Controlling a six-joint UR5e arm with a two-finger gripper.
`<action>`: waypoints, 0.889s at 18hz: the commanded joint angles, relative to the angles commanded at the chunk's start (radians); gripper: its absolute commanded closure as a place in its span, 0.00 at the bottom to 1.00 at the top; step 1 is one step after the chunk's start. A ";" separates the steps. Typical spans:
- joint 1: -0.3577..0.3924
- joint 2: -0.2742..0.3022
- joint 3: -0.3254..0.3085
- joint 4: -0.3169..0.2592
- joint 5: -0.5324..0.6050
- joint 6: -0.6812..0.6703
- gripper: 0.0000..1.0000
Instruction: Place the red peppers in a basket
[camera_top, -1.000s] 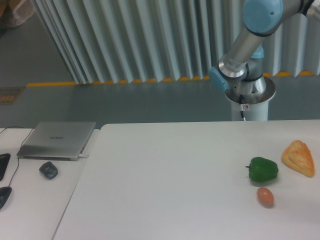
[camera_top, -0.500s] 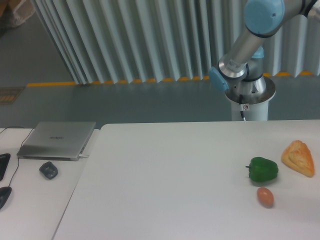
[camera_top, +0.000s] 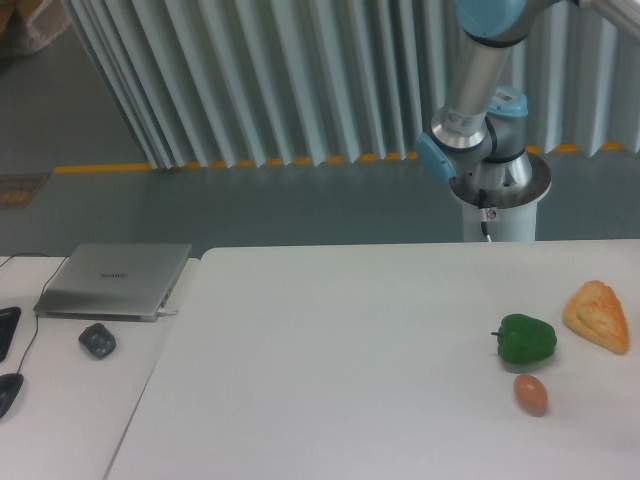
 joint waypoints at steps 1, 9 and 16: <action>0.000 0.008 -0.006 -0.020 0.012 0.043 0.00; -0.133 0.051 0.058 -0.429 0.268 0.550 0.00; -0.146 0.051 0.057 -0.430 0.273 0.548 0.00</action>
